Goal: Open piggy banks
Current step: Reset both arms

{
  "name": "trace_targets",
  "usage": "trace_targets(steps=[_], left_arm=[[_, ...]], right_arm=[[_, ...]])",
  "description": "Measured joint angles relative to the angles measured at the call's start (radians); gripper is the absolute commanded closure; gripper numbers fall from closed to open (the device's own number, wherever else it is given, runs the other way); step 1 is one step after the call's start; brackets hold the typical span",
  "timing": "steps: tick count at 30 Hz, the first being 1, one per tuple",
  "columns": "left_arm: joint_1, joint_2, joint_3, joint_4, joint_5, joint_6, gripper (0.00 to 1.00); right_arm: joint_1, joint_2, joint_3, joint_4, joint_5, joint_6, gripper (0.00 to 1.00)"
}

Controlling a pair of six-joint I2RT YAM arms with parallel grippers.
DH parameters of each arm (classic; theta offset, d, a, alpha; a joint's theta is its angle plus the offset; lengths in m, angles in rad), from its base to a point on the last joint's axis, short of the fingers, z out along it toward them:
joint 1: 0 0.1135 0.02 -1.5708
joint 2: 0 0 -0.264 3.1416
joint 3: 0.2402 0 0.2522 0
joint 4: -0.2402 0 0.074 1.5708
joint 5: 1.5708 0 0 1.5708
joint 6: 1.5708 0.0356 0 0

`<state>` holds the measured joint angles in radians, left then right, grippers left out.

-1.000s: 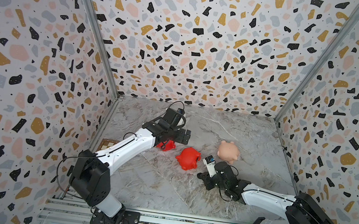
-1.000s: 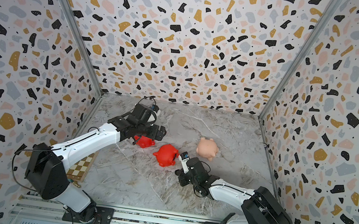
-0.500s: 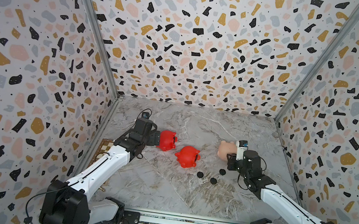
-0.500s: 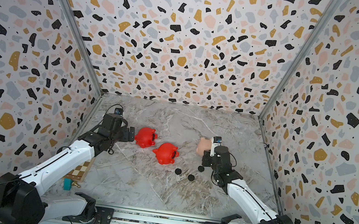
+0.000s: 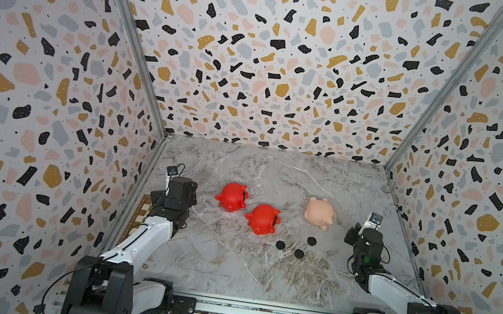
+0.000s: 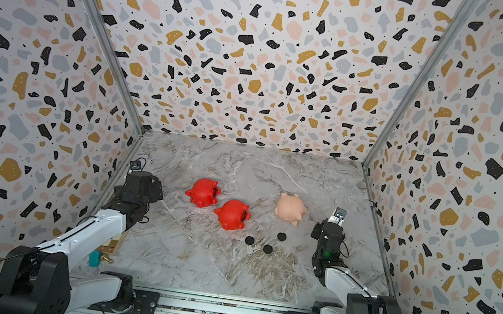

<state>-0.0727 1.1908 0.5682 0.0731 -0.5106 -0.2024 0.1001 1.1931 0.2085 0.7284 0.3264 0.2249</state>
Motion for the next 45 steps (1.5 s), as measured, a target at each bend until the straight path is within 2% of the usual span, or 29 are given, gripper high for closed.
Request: trace_targets(steps=[4,7,10,11,12,18,22,30,45], left_arm=[[0.0,0.02,-0.093,0.139,-0.002,0.037,0.01],[0.0,0.067,-0.117,0.222,0.006,0.061,0.01],[0.004,0.098,-0.13,0.296,0.053,0.083,0.01],[0.005,0.101,-0.135,0.32,0.075,0.09,0.01],[0.005,0.104,-0.146,0.357,0.104,0.097,0.01],[0.011,0.158,-0.192,0.51,0.231,0.133,0.01],[0.012,0.199,-0.2,0.558,0.285,0.149,0.01],[0.013,0.207,-0.213,0.634,0.302,0.159,0.01],[0.013,0.208,-0.214,0.647,0.311,0.161,0.01]], right_arm=[[0.005,0.07,-0.031,0.153,0.023,-0.053,0.68],[0.006,0.094,-0.042,0.269,0.035,-0.083,0.52],[0.0,0.137,-0.059,0.377,0.031,-0.097,0.18],[-0.001,0.148,-0.06,0.384,0.022,-0.1,0.14],[-0.002,0.159,-0.062,0.401,0.016,-0.111,0.0],[-0.021,0.248,-0.063,0.522,-0.091,-0.149,0.0],[-0.023,0.289,-0.042,0.498,-0.142,-0.169,0.0],[-0.021,0.289,-0.029,0.497,-0.166,-0.185,0.0],[0.006,0.289,-0.021,0.493,-0.158,-0.207,0.0]])
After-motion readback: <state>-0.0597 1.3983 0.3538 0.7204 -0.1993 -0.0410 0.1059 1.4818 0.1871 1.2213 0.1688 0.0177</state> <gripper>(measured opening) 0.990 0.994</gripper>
